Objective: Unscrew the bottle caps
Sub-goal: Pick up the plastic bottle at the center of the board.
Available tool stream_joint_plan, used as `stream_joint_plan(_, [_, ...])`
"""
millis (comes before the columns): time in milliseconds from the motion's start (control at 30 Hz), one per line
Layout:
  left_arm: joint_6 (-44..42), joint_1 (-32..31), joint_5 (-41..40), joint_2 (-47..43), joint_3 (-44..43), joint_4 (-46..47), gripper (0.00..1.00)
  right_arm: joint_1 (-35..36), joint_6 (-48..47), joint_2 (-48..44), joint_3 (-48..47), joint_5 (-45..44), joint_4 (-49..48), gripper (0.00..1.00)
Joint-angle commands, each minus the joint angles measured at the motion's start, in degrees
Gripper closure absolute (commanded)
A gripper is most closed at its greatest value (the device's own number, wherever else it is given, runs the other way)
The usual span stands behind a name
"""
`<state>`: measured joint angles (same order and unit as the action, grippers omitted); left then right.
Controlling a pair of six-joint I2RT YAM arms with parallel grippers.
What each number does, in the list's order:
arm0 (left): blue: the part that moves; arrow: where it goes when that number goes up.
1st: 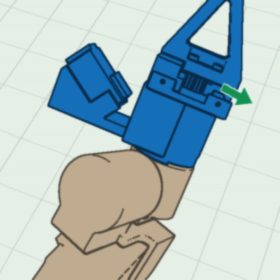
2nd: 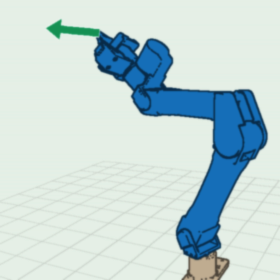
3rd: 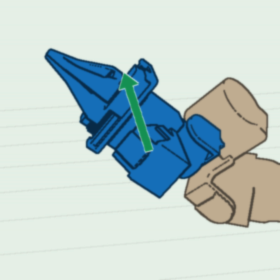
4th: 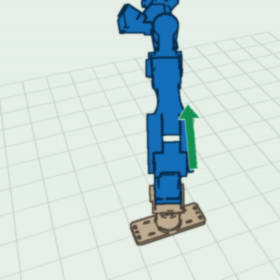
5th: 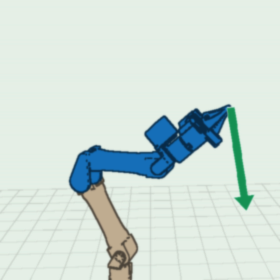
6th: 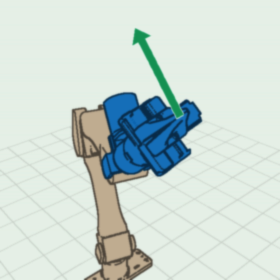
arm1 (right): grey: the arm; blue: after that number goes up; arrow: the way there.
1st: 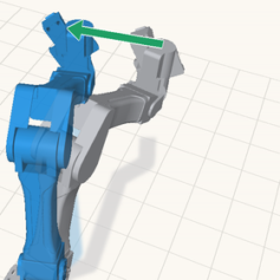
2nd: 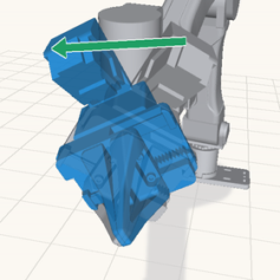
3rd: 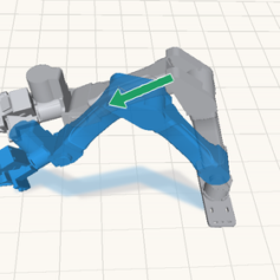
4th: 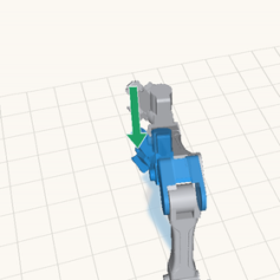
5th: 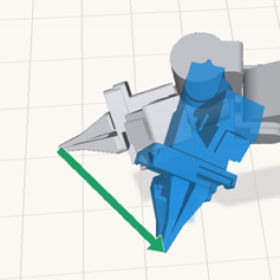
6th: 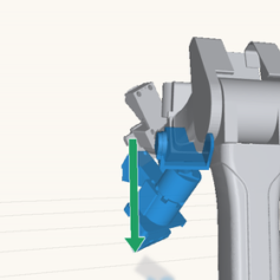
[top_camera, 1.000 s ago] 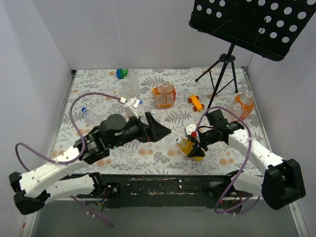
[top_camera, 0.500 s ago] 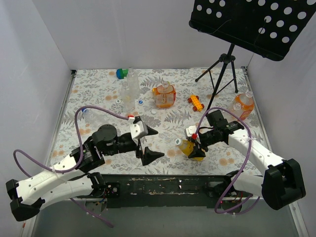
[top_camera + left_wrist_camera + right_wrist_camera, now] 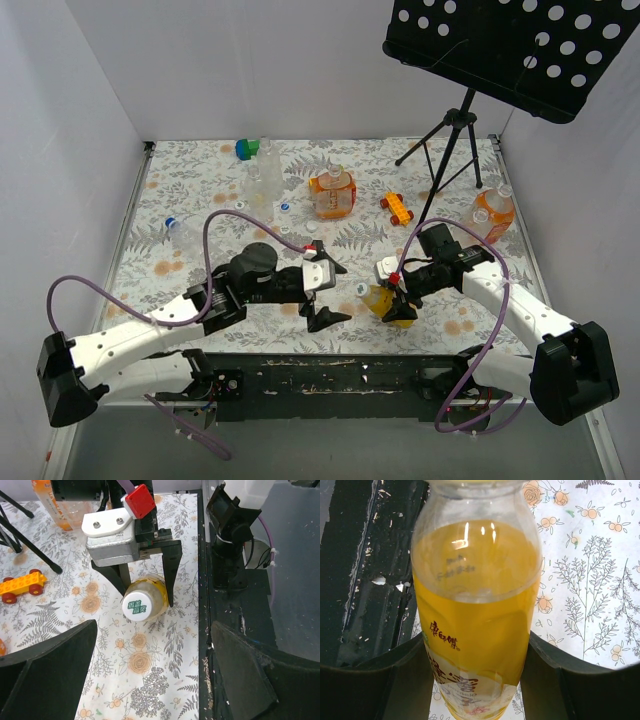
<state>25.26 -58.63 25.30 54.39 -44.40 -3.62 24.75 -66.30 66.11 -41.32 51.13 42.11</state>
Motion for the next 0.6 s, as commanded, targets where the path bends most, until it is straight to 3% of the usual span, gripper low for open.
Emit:
stream_joint_plan(0, [-2.4, 0.1, 2.7, 4.0, -2.5, 3.3, 0.02, -0.1, -1.3, -1.1, -0.5, 4.1, 0.3, 0.88])
stream_joint_plan(567, [-2.0, 0.3, 4.6, 14.6, -6.6, 5.8, 0.35, -0.2, -1.6, -1.1, -0.5, 4.1, 0.7, 0.88])
